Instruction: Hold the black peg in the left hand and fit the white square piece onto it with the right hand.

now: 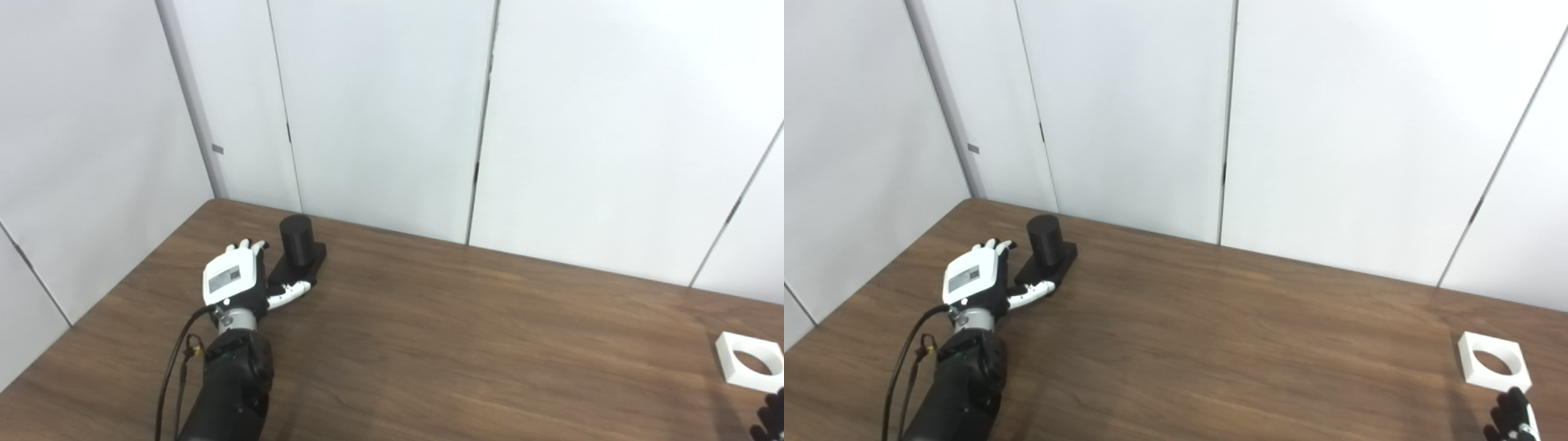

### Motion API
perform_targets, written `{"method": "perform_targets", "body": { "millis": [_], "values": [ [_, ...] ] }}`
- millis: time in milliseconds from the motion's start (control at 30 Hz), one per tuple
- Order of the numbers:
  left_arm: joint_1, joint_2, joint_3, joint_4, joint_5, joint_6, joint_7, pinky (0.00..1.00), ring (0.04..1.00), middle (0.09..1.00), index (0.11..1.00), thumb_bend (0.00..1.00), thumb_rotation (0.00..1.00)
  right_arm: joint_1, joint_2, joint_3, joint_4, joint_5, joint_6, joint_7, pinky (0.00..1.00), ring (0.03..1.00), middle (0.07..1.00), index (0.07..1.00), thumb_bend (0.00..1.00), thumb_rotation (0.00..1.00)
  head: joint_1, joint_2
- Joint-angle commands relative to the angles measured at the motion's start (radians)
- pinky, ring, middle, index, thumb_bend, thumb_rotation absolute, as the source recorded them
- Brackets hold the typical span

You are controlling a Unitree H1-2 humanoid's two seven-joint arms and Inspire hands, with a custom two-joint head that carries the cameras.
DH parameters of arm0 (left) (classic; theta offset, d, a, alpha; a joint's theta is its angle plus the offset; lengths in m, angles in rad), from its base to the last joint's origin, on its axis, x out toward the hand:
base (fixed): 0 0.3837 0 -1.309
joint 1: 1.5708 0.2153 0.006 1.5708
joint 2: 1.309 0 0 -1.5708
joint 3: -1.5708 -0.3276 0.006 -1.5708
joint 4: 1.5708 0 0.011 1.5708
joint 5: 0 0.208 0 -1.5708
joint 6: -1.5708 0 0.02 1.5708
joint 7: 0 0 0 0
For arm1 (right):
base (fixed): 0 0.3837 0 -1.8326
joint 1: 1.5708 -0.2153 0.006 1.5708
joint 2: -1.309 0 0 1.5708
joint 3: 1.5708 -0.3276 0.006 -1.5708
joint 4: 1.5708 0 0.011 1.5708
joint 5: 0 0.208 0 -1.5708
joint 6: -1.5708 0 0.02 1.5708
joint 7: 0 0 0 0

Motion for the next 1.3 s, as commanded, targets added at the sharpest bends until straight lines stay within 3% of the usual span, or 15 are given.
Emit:
{"method": "perform_targets", "body": {
  "millis": [0,233,567,933,1267],
  "values": [
    [-0.054,0.025,0.008,0.014,0.031,0.000,0.000,0.95,0.982,0.968,0.874,0.87,0.72,0.044,0.033,0.012,0.041,0.008,-0.006,0.000,1.00,1.000,0.988,1.000,0.72,1.00,0.000,0.003],
    [-0.073,0.005,0.016,0.036,0.038,0.001,-0.047,0.94,0.973,0.959,0.865,0.87,0.72,0.047,0.032,0.012,0.041,-0.002,-0.022,-0.001,1.00,1.000,0.989,1.000,0.71,1.00,-0.003,0.008],
    [-0.099,-0.002,-0.001,0.090,0.078,0.000,-0.066,0.90,0.941,0.935,0.856,0.89,0.75,0.052,0.038,0.010,0.030,0.017,-0.019,0.003,1.00,1.000,0.976,0.999,0.70,0.98,-0.005,0.013],
    [-0.119,0.002,0.001,0.163,0.084,0.000,-0.041,0.90,0.937,0.923,0.846,0.88,0.74,0.057,0.038,0.013,0.020,0.009,-0.011,0.001,1.00,1.000,0.983,1.000,0.69,1.00,-0.009,0.017],
    [-0.129,0.005,-0.002,0.215,0.066,0.000,0.021,0.89,0.921,0.894,0.816,0.87,0.72,0.058,0.035,0.016,0.017,0.008,-0.019,0.007,1.00,1.000,0.990,1.000,0.65,1.00,-0.010,0.020]
  ]
}}
